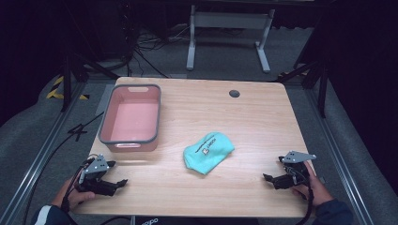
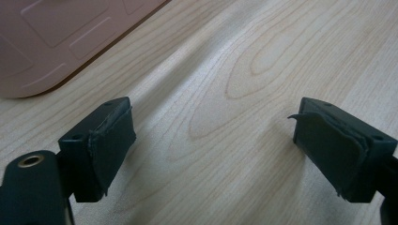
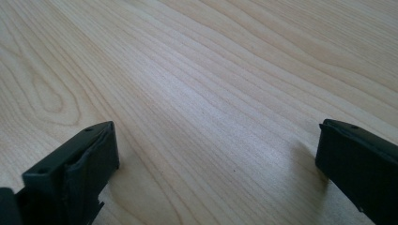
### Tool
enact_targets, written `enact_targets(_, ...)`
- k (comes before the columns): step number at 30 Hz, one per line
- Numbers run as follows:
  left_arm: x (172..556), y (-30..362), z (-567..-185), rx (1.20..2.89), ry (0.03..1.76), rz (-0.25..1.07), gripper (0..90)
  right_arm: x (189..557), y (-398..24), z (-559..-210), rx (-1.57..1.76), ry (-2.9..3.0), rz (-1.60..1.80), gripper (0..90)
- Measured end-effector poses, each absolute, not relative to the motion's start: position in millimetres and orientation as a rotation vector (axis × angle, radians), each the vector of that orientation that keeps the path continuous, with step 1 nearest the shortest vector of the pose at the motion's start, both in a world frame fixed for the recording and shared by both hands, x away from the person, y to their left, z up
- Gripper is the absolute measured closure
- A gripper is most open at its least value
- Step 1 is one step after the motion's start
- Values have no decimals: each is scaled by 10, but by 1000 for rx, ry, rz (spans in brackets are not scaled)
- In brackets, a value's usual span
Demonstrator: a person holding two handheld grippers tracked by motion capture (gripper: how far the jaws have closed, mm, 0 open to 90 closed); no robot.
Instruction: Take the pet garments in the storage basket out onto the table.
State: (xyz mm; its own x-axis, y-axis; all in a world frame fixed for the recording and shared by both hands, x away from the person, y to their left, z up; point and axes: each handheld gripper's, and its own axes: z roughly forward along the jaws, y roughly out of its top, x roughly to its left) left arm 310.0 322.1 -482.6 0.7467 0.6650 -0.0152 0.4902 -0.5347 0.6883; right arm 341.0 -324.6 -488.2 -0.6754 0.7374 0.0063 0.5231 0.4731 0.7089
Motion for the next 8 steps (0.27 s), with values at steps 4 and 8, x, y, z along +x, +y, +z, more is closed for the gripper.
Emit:
enact_targets(4, 3099, 3214, -4826, 2245, 873, 329, 120, 3409, -3246, -4883, 1071, 2424, 1012, 2)
enact_targets(8, 3102, 3202, -4829, 2244, 882, 326, 110, 3408, -3244, -4882, 1075, 2423, 1015, 2)
